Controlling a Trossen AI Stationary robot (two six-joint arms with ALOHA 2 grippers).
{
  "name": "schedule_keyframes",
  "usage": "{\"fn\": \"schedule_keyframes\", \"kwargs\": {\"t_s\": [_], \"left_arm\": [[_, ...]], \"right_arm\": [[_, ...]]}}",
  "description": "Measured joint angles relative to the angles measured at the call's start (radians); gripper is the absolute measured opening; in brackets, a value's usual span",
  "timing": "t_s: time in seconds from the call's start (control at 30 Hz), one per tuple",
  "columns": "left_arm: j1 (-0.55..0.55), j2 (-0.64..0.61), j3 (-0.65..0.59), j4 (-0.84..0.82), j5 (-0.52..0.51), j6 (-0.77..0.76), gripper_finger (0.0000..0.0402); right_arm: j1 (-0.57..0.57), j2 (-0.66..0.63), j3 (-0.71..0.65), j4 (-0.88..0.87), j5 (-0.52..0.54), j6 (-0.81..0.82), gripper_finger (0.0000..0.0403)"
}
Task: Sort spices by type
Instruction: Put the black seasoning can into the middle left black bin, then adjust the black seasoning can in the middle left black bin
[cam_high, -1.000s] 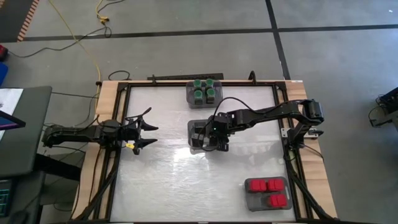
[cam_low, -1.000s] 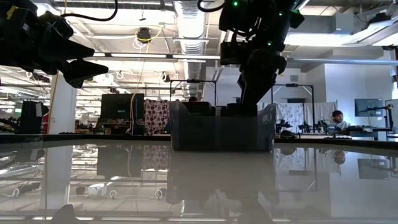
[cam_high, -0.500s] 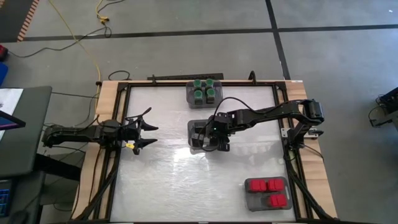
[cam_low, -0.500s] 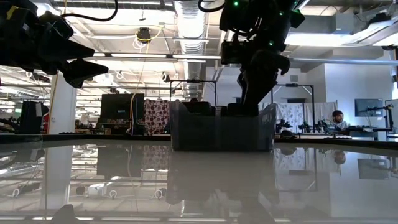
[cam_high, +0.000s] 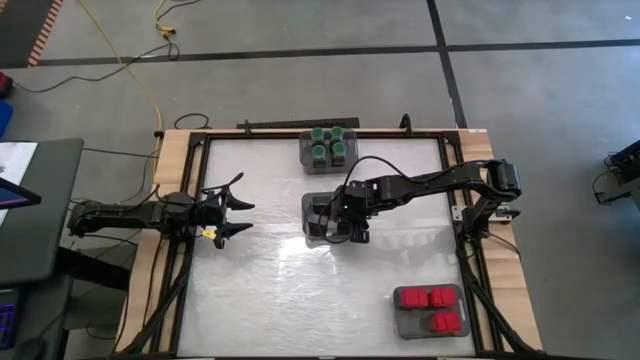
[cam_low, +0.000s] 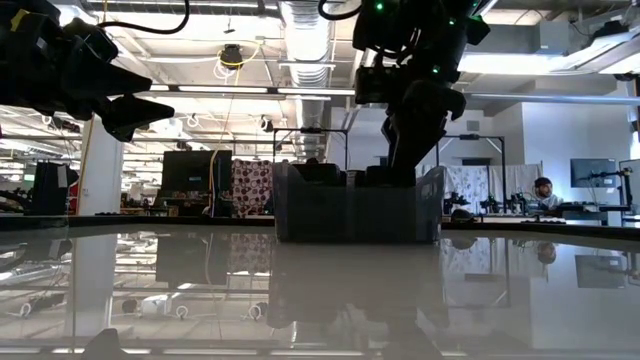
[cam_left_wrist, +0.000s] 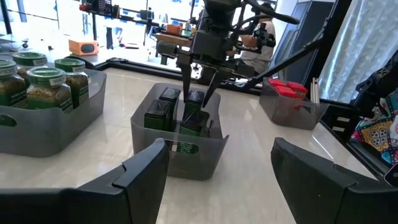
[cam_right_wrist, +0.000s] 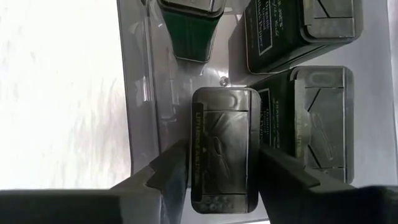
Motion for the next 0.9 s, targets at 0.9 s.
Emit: {"fn": "schedule_keyframes", "kwargs": {"t_s": [0.9], "left_arm": [[0.000, 0.000, 0.000, 0.000, 0.000, 0.000, 0.0270]], "right_arm": [[-0.008, -0.040, 0.222, -0.166, 0.000, 0.094, 0.0265]]}}
